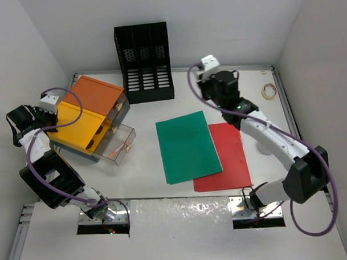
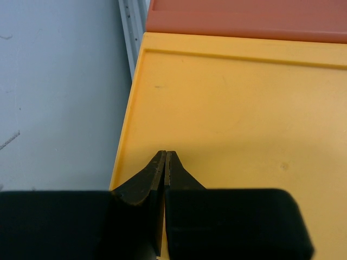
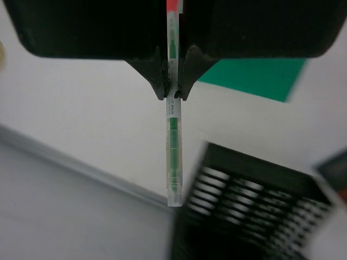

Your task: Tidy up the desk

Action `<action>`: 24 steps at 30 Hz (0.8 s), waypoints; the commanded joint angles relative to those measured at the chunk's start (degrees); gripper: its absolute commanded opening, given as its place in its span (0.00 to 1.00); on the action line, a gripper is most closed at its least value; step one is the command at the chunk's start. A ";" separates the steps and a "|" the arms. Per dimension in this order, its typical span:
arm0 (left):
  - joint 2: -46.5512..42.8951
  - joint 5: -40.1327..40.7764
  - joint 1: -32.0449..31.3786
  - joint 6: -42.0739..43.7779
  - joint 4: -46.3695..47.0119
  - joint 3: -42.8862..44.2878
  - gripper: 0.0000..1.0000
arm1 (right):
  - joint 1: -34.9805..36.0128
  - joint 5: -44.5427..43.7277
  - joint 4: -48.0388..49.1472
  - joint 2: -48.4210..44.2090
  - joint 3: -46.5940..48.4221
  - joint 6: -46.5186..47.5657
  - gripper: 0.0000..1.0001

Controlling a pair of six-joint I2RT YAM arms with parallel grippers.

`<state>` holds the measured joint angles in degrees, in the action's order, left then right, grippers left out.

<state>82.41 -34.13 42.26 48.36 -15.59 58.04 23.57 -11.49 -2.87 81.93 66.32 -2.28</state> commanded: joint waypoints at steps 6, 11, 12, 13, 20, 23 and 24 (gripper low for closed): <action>2.40 2.84 -0.16 1.12 -4.45 -3.20 0.00 | 22.73 21.58 21.49 10.58 6.52 1.84 0.00; 3.72 2.58 -0.07 0.07 -3.65 -3.11 0.00 | 30.47 27.65 20.46 22.99 19.60 7.02 0.00; 3.81 2.32 -0.16 -0.02 -3.74 -2.94 0.00 | 31.00 27.92 20.45 24.66 21.02 7.29 0.00; 3.90 2.23 -0.16 -0.02 -3.65 -2.93 0.00 | 31.62 28.44 21.06 27.46 22.08 7.12 0.00; 3.63 1.70 -0.16 -0.02 -3.30 -2.93 0.00 | 34.78 33.28 22.66 36.19 31.22 8.61 0.00; 3.90 1.52 -0.16 -0.02 -2.95 -2.85 0.00 | 35.31 33.37 21.68 38.73 32.11 10.46 0.00; 4.07 1.52 -0.16 -0.11 -2.69 -2.76 0.00 | 35.31 33.28 21.86 39.18 31.94 10.63 0.00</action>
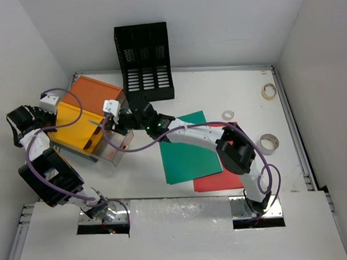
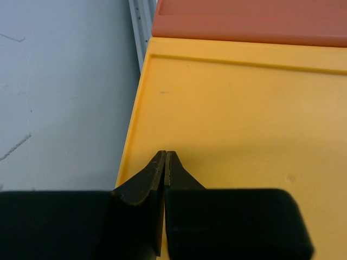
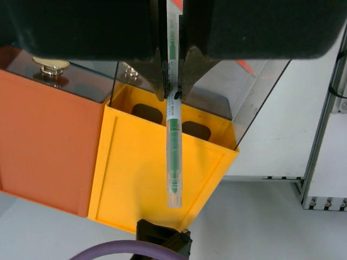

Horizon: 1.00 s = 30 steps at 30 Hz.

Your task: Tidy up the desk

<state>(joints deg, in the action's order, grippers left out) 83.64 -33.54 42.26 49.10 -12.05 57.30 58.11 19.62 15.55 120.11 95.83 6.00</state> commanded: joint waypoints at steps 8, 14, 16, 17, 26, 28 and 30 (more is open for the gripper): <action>3.38 1.37 -0.07 -0.59 -5.79 -1.75 0.00 | 1.04 -1.86 -5.17 4.69 6.82 8.41 0.00; 3.82 1.55 -0.16 -0.85 -5.70 -1.58 0.00 | 1.48 -5.63 -6.94 1.71 3.05 13.42 0.09; 3.82 1.55 -0.07 -0.76 -5.79 -1.49 0.00 | 1.48 -6.60 -7.38 1.09 1.91 14.30 0.12; 3.82 1.63 -0.07 -0.85 -5.87 -1.49 0.00 | 1.48 -7.48 -7.73 1.00 1.73 14.74 0.15; 3.90 1.90 -0.07 -1.03 -6.14 -1.05 0.00 | 1.57 -7.58 -6.77 -0.93 2.34 8.26 0.53; 3.90 2.16 -0.07 -1.20 -6.40 -0.87 0.00 | 1.57 -7.40 -5.19 -2.77 1.64 5.44 0.57; 3.73 2.25 -0.16 -0.94 -6.58 -0.78 0.00 | 1.57 -7.40 -2.29 -4.35 0.59 0.87 0.59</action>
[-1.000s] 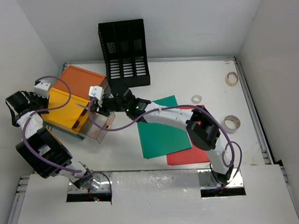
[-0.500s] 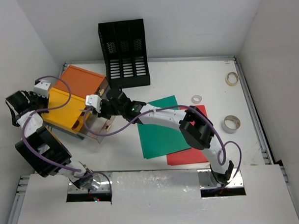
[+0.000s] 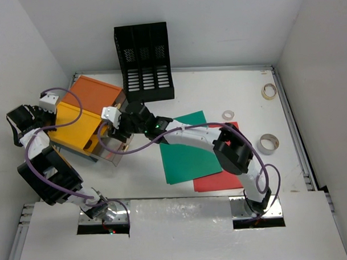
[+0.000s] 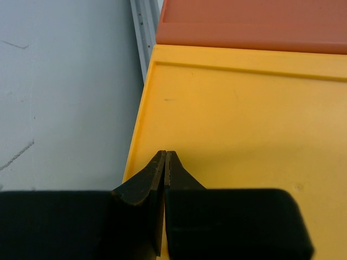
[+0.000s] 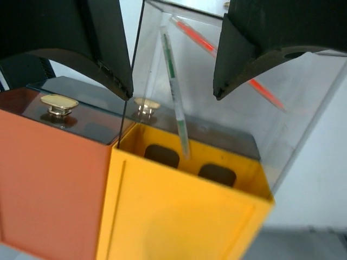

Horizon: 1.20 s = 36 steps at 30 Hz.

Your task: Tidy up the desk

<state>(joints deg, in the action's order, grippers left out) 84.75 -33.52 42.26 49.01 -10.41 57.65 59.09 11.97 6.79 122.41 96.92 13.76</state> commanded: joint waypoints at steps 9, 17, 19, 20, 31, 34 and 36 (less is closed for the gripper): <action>2.70 2.05 -0.07 -0.76 -7.95 -1.05 0.00 | 0.59 -2.21 22.73 -20.45 -24.04 -21.14 0.18; 2.79 2.23 -0.16 -0.23 -8.48 -0.96 0.00 | 0.85 -10.73 23.53 -17.57 -32.23 -32.55 0.00; 2.96 1.97 -0.07 -0.59 -8.22 -1.05 0.00 | 1.03 -10.91 24.76 -15.81 -32.41 -36.33 0.00; 3.05 1.96 -0.07 -0.67 -8.22 -1.05 0.00 | 1.03 -10.65 25.29 -14.75 -32.41 -37.65 0.00; 3.32 1.61 -0.16 0.55 -8.22 -1.13 0.00 | 1.38 -7.13 31.44 0.62 -16.88 -43.29 0.00; 3.32 1.44 -0.16 1.43 -8.74 -1.13 0.00 | 1.38 -7.83 33.20 4.75 -12.57 -43.90 0.00; 3.32 0.91 -0.16 1.78 -9.01 -1.13 0.00 | 1.29 -7.84 34.51 7.30 -10.01 -43.82 0.00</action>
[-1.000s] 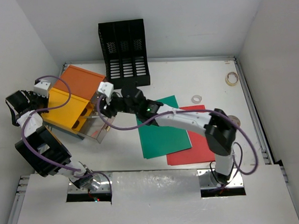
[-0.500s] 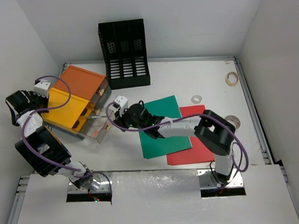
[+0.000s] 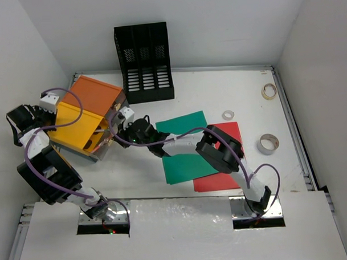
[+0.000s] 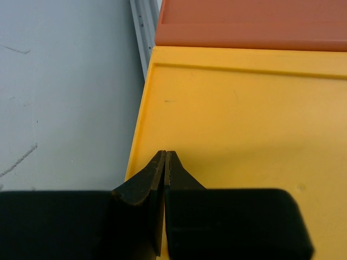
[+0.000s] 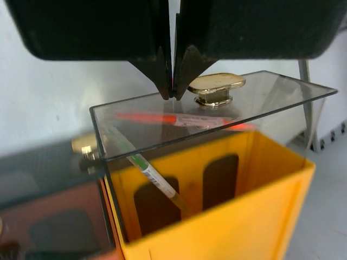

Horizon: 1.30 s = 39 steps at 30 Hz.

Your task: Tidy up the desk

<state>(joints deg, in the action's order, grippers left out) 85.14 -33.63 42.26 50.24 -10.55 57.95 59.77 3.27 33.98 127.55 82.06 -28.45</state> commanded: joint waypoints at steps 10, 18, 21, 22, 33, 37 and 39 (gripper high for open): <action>3.27 0.32 -0.16 2.49 -9.67 -1.35 0.00 | 0.44 -1.68 8.91 14.66 21.73 -0.21 0.00; 3.80 -0.30 -0.07 2.76 -10.28 -0.83 0.00 | 0.09 -4.23 8.13 14.84 22.43 2.08 0.00; 4.42 -0.47 -0.16 2.67 -11.34 0.05 0.00 | -0.35 -4.50 7.86 14.49 20.26 1.47 0.00; 4.59 -0.47 -0.16 2.67 -11.86 0.49 0.00 | -0.53 -4.93 7.95 12.92 18.85 1.64 0.00; 5.38 -1.00 -0.07 2.67 -12.83 1.55 0.00 | -2.46 -6.52 -1.54 12.72 17.51 7.87 0.61; 5.56 -1.09 -0.07 3.02 -13.01 1.64 0.00 | -2.73 -6.26 -6.72 17.82 25.24 11.65 0.65; 5.65 -1.09 -0.07 3.20 -13.27 1.90 0.00 | -2.90 -5.73 -6.38 20.19 27.62 12.10 0.66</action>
<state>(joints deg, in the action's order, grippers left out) 87.46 -35.48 42.26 53.71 -13.72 61.19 56.99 -3.62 27.97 145.56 105.62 -19.09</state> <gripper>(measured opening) 0.003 0.656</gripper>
